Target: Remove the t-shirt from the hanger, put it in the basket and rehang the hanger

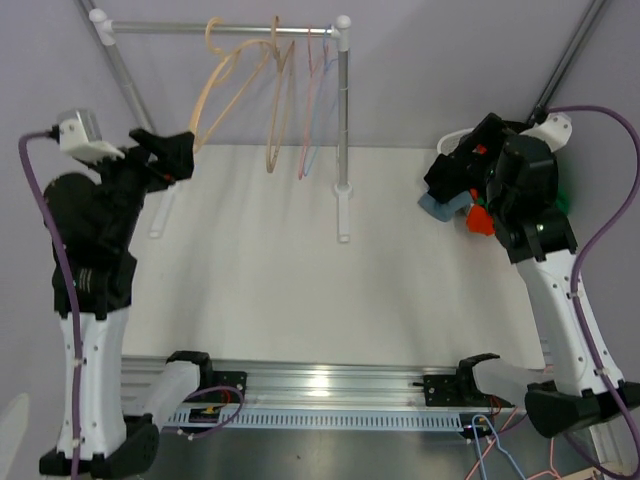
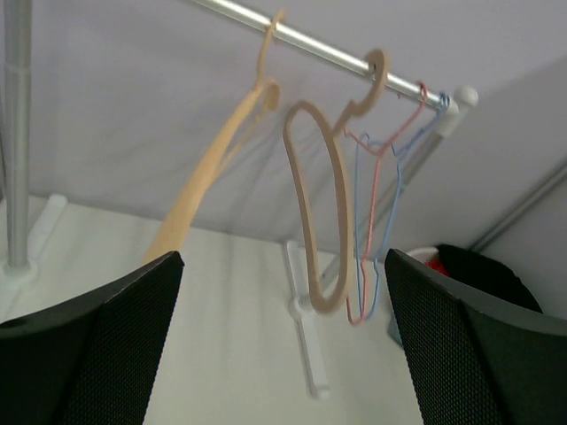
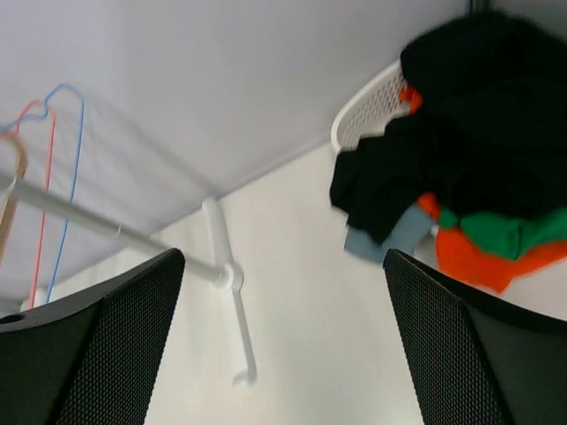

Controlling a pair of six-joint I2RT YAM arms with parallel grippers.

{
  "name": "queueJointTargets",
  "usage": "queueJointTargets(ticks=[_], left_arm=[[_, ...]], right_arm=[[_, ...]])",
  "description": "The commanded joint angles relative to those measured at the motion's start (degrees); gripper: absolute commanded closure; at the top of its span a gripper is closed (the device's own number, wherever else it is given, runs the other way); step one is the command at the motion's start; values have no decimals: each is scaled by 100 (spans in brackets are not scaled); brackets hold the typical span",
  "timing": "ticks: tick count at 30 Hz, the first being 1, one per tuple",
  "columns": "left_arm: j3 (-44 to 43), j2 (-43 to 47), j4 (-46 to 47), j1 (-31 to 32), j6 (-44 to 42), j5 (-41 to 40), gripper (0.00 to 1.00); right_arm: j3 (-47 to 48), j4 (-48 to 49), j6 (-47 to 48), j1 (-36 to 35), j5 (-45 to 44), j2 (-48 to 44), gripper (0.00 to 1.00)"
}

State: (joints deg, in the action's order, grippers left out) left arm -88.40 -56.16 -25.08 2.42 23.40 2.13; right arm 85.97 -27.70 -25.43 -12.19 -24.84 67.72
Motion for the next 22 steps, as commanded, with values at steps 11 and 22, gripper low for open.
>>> queueJointTargets(ticks=[11,22], left_arm=[[4382,3515,-489,40,-318,965,0],[4507,3463,-542,31,-380,1114,1]], right_arm=[[-3129,-684,-534,-1049,-119,-2983,0],[-3526,-640,-331,-1049,-134,-3011,1]])
